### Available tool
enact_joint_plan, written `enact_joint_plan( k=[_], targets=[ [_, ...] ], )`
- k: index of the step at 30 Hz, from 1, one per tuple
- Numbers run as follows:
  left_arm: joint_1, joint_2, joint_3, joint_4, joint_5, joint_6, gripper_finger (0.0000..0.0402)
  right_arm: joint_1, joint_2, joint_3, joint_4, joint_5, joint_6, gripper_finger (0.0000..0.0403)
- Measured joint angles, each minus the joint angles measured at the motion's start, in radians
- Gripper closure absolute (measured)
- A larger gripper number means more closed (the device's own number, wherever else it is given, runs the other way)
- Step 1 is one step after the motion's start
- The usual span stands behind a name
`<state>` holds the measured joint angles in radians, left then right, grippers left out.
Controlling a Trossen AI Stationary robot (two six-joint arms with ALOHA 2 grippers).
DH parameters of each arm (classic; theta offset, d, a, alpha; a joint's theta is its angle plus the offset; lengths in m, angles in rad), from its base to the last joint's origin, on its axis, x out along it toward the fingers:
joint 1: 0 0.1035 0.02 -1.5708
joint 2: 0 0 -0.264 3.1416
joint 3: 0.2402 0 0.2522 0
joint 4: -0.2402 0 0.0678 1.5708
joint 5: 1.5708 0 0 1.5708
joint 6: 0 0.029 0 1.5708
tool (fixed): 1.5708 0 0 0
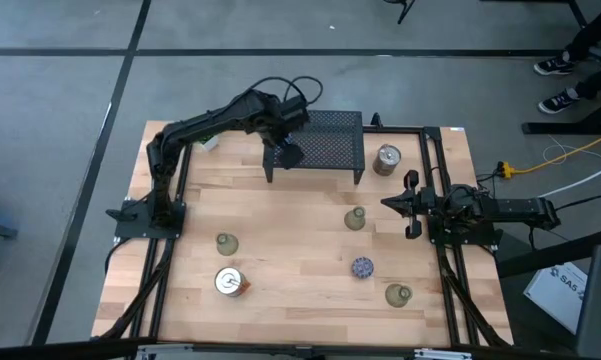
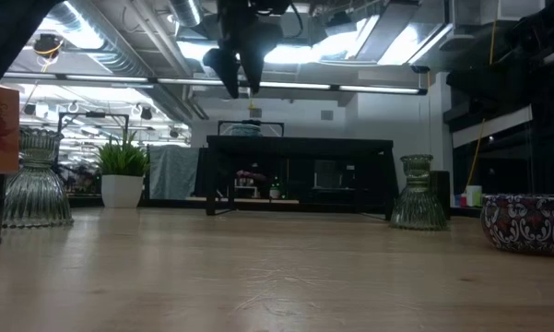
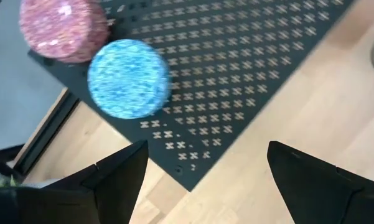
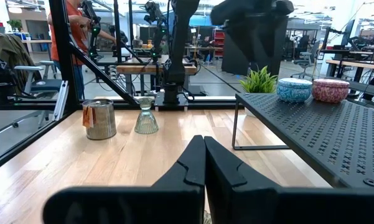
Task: Pick & Place candle stick holders
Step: Put the top left green candle holder on the shelf
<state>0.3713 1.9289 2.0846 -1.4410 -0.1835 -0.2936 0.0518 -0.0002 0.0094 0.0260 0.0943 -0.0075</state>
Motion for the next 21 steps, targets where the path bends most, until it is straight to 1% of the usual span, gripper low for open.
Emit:
enact_joint_plan(
  k=[4,9,15,17,21],
  targets=[
    [-0.034,0.000,0.000,0.000,0.005,0.038,0.0075,0.000,0.000,0.000,0.000,0.000,0.000,0.0402],
    [-0.059,0.000,0.000,0.036,0.055,0.054,0.0075,0.000,0.000,0.000,0.000,0.000,0.000,0.0402],
    [-0.087,-0.001,-0.008,0.044,0.054,0.072,0.0075,0.000,0.000,0.000,0.000,0.000,0.000,0.0402],
    [-0.099,-0.005,-0.050,0.071,0.054,0.071,0.0075,0.000,0.000,0.000,0.000,0.000,0.000,0.0402],
    [-0.122,-0.048,-0.188,0.122,0.065,0.049,0.0075,0.000,0.000,0.000,0.000,0.000,0.000,0.0402]
  ],
)
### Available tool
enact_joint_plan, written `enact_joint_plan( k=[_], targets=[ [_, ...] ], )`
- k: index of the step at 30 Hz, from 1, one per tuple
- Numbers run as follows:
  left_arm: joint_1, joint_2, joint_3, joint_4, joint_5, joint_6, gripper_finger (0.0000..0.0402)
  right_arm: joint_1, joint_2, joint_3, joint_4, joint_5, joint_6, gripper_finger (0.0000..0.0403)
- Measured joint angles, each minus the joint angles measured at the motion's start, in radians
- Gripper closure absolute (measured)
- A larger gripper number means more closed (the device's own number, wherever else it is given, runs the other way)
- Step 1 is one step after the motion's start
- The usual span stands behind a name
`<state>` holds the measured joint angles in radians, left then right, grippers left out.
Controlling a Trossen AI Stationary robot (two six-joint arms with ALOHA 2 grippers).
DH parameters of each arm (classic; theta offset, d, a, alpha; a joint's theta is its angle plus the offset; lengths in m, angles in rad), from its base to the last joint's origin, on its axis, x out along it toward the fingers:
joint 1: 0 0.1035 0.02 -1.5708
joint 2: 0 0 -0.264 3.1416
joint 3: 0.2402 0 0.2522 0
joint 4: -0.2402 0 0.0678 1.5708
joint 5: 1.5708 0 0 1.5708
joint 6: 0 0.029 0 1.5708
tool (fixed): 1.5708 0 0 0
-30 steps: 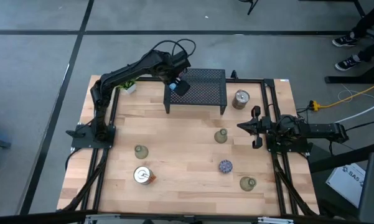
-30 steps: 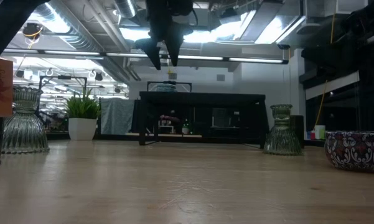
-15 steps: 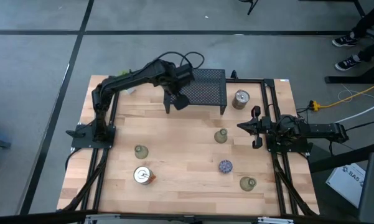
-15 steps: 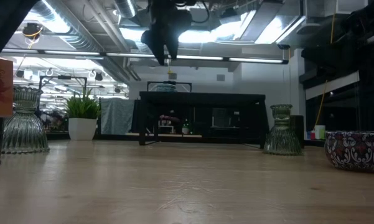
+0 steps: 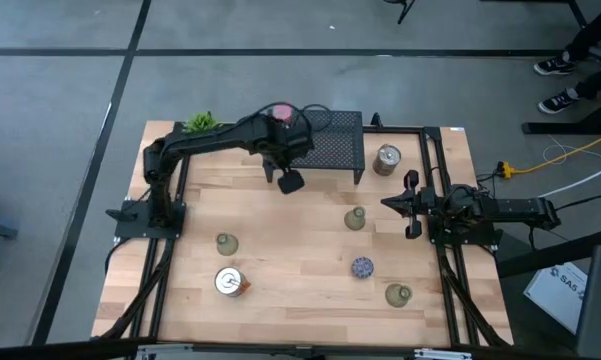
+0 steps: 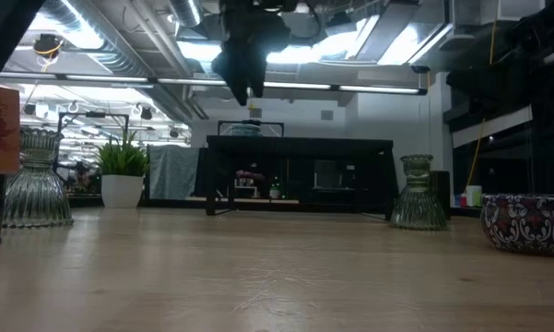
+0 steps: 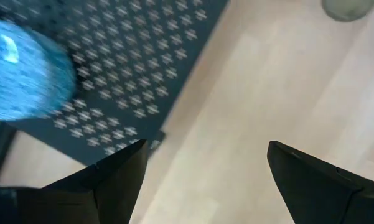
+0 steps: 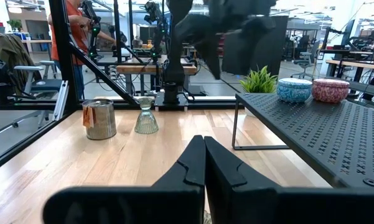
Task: Pick & Place candle stick holders
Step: Put the top left green candle holder on the shelf
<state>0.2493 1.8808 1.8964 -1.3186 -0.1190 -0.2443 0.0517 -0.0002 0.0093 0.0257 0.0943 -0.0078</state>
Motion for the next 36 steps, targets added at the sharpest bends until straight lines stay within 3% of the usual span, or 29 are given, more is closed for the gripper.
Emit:
enact_joint_plan(
  k=[8,18,27,36],
  targets=[
    [-0.058,-0.177,-0.272,0.168,0.119,-0.012,0.0075,0.000,0.000,0.000,0.000,0.000,0.000,0.0402],
    [-0.224,-0.359,-0.471,0.190,0.138,-0.009,0.0075,0.000,0.000,0.000,0.000,-0.001,0.000,0.0402],
    [-0.419,-0.364,-0.554,0.168,0.114,-0.073,0.0059,0.000,0.000,0.000,0.000,0.000,0.000,0.0402],
    [-0.509,-0.364,-0.564,0.157,0.064,-0.157,0.0031,0.000,0.000,0.000,0.000,0.000,0.000,0.0402]
  ],
)
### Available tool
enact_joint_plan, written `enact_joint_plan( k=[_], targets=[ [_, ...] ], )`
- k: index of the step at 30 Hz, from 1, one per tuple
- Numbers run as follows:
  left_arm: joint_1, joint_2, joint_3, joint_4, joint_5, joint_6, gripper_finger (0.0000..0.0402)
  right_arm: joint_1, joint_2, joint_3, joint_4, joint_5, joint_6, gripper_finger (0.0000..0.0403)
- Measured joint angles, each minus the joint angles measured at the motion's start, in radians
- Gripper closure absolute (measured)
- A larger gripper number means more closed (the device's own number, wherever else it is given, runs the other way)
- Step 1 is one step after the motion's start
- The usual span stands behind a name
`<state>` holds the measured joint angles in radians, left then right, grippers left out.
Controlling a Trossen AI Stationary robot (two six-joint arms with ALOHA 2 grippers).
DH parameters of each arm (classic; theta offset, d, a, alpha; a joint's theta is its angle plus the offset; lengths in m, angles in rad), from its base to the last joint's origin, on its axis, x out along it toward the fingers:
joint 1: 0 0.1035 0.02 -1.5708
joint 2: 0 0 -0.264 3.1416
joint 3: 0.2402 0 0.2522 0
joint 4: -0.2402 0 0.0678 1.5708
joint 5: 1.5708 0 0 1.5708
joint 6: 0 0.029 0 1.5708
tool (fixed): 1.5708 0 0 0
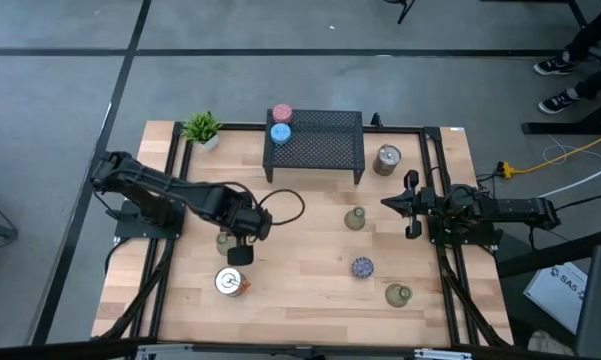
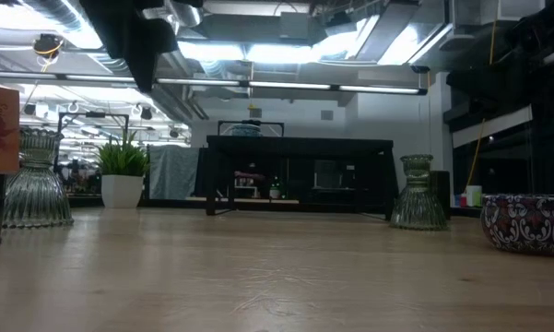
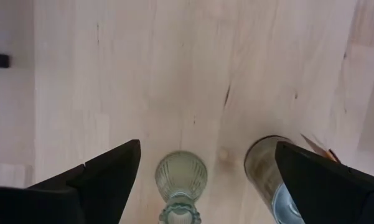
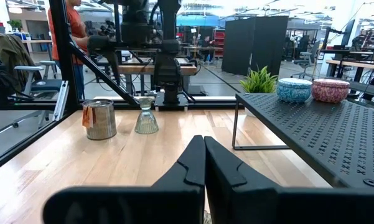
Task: Pick & Place candle stick holders
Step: Put the top left green candle holder on the shelf
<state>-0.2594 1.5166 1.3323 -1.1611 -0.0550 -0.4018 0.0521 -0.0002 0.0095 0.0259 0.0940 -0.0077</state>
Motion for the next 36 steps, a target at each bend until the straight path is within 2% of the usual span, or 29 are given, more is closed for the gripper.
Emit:
enact_joint_plan(
  k=[12,15,26,36],
  targets=[
    [-0.096,0.000,0.000,-0.003,-0.057,0.057,0.0027,0.000,0.000,0.000,0.000,0.000,0.000,0.0402],
    [-0.112,0.000,0.000,-0.003,-0.054,0.023,0.0027,0.000,0.000,0.000,0.000,0.000,0.000,0.0402],
    [-0.128,0.000,0.000,0.013,-0.054,-0.019,0.0027,0.000,0.000,0.000,0.000,0.000,0.000,0.0402],
    [-0.128,0.000,0.000,0.017,-0.089,0.004,0.0027,0.000,0.000,0.000,0.000,0.000,0.000,0.0402]
  ],
)
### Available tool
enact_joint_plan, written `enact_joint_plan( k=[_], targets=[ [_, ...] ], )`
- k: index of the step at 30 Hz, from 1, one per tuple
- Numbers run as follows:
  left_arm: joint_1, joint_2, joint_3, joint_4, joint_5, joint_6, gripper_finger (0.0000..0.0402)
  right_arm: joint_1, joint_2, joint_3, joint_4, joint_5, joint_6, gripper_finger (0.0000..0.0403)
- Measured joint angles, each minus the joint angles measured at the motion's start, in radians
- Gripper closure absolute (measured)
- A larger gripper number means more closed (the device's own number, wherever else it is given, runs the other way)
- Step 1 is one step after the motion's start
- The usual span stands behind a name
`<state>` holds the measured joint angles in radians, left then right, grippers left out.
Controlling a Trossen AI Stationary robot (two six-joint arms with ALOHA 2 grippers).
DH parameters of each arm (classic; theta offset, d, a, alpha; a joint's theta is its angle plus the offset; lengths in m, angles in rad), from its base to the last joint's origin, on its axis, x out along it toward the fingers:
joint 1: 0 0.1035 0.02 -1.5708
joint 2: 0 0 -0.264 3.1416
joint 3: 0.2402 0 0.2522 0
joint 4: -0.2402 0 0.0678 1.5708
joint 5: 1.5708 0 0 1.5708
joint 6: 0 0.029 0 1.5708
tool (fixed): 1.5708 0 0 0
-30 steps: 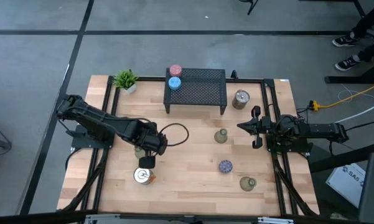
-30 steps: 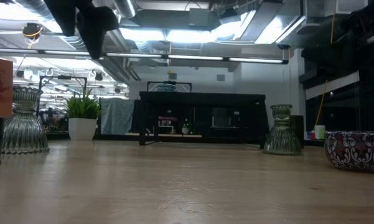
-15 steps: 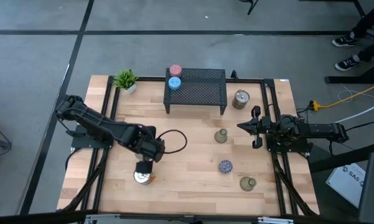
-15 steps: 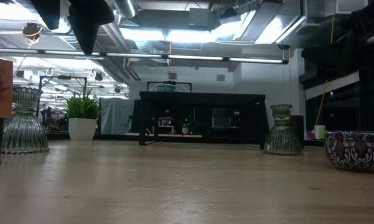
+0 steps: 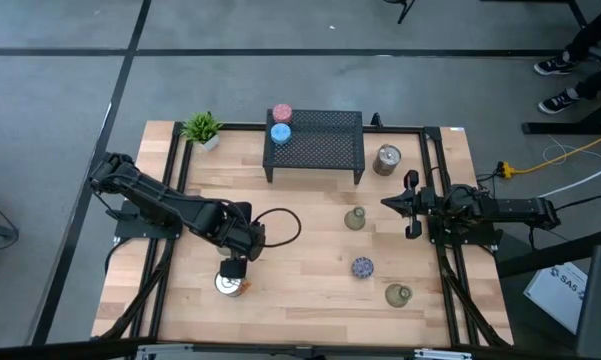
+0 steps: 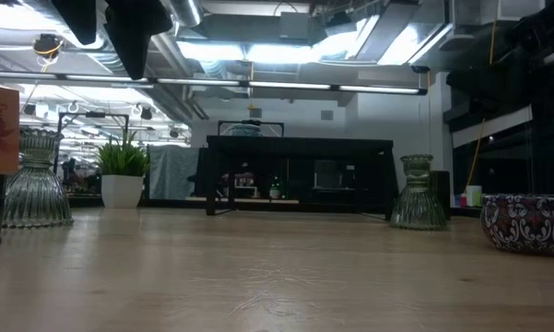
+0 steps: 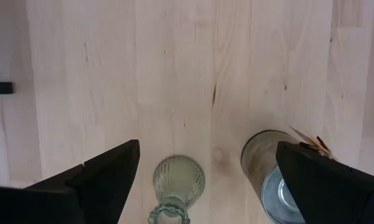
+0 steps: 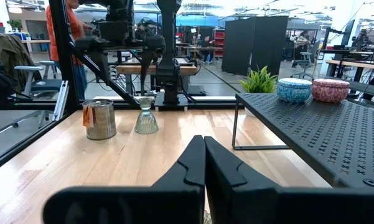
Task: Pick & Place candle stick holders
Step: Put the top left green candle holder on the shelf
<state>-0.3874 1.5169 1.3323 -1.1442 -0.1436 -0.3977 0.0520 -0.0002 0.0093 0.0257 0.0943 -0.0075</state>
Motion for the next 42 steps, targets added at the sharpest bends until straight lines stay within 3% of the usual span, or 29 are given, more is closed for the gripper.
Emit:
enact_joint_plan(
  k=[13,24,32,42],
  targets=[
    [0.003,0.000,0.000,-0.001,0.003,0.030,0.0027,0.000,0.000,0.000,0.000,0.000,0.000,0.0402],
    [0.002,0.000,0.000,-0.004,-0.056,0.030,0.0027,0.000,0.000,0.000,0.000,0.000,0.000,0.0402],
    [0.044,0.000,0.000,-0.096,-0.048,0.057,0.0027,0.000,0.000,0.000,0.000,0.000,0.000,0.0402],
    [0.062,-0.073,0.000,-0.093,-0.098,0.131,0.0027,0.000,0.000,0.000,0.000,0.000,0.000,0.0402]
  ],
)
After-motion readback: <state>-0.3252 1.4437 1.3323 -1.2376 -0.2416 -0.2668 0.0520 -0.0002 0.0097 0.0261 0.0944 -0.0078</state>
